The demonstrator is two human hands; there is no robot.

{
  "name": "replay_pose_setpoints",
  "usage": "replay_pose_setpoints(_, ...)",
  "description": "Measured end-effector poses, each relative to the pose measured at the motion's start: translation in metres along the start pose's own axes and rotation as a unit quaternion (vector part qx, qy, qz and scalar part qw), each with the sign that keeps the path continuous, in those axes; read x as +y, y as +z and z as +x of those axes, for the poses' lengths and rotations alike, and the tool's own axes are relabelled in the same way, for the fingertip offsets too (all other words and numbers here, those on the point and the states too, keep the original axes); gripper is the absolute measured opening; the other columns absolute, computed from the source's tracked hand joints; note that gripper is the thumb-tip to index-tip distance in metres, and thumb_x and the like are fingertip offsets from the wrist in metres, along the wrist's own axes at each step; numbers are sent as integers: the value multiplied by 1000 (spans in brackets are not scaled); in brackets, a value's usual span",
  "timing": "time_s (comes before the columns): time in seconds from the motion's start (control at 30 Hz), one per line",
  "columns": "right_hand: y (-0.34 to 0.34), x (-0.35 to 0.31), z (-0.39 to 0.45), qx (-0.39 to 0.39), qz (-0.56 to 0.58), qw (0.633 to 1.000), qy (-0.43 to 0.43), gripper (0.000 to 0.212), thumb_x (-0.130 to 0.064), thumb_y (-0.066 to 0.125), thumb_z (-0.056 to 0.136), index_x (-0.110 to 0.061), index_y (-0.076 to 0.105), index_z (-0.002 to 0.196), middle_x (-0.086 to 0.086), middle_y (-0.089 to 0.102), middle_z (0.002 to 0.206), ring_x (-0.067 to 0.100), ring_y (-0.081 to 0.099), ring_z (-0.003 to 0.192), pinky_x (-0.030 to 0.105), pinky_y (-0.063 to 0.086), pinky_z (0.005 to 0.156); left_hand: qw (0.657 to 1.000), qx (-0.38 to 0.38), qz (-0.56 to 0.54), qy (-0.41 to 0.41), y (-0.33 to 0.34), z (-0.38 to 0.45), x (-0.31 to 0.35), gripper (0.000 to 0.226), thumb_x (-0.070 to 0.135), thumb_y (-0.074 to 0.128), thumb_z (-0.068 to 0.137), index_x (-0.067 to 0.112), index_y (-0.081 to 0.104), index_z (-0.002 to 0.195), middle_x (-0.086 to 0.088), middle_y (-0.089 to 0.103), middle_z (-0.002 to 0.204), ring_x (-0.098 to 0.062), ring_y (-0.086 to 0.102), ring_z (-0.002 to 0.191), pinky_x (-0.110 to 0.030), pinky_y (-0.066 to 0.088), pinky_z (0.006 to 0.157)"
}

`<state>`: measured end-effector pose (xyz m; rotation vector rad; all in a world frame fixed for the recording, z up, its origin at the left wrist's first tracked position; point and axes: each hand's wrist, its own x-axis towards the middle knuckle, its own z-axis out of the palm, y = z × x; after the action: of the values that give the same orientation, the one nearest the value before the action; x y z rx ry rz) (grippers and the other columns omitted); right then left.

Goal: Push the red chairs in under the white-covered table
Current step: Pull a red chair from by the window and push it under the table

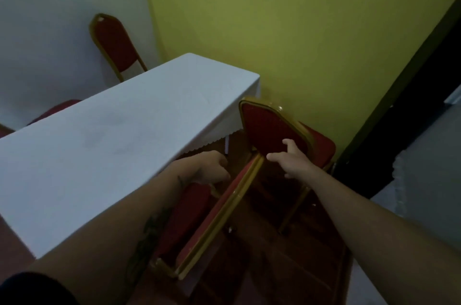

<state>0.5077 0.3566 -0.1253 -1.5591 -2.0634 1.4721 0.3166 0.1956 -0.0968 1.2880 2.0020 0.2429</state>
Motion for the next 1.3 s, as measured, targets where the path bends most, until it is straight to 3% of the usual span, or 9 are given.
replay_pose_setpoints(0.17,-46,-9,16,53,-130,989,-37,90,-32,71,85,-21,21,158,13,36,156,33,42,136,42,43,101,987,96,72,106,-30,41,44,42,27,51,72,23,71,108,-3,68,108,-27,63,104,-32,48,81)
replay_pose_setpoints(0.23,-60,-12,24,68,-169,983,-35,90,-32,70,82,-22,21,157,14,40,149,33,48,127,44,47,97,981,115,90,131,-36,59,60,44,27,49,70,24,70,108,-5,71,112,-28,64,106,-33,50,85)
replay_pose_setpoints(0.33,-79,-13,46,71,-210,974,-38,88,-32,66,81,-26,20,156,14,39,145,35,47,125,52,48,99,969,154,106,163,-45,89,80,35,27,48,66,24,68,95,-5,74,100,-29,67,97,-37,54,82)
replay_pose_setpoints(0.53,-104,-9,115,23,-255,966,-39,88,-32,66,81,-24,20,156,13,35,149,38,35,135,52,42,104,951,199,160,178,-55,170,113,68,43,57,71,20,52,135,-11,56,133,-32,54,119,-47,47,96)
replay_pose_setpoints(0.73,-111,-2,188,-66,-278,957,-49,99,-40,69,77,-22,16,158,14,36,149,39,38,135,52,41,107,930,190,298,97,-54,265,137,86,41,70,67,23,37,144,-9,42,141,-34,41,128,-50,36,105)
replay_pose_setpoints(0.83,-110,12,211,-120,-277,952,-44,99,-38,68,78,-21,14,159,13,40,147,38,42,132,51,42,106,925,167,333,72,-51,294,141,72,42,69,73,23,44,139,-7,48,136,-31,45,125,-47,38,102)
replay_pose_setpoints(1.0,-107,30,229,-169,-252,951,-61,86,-27,54,73,-28,32,155,13,56,137,38,56,117,41,46,91,894,158,416,41,-48,312,155,20,30,65,80,20,67,97,-3,67,93,-25,63,90,-37,44,78)
replay_pose_setpoints(1.2,-113,29,233,-197,-254,944,-81,85,-25,55,74,-28,34,155,14,54,141,39,55,120,39,45,88,861,92,500,18,-52,311,172,12,27,64,80,17,68,86,-5,68,83,-23,66,75,-33,42,57)
replay_pose_setpoints(1.3,-130,30,227,-210,-269,937,-78,78,-24,57,75,-27,42,151,9,59,122,33,59,105,36,44,78,868,86,489,16,-46,307,185,8,25,64,80,18,65,76,-2,64,74,-18,61,63,-31,48,55)
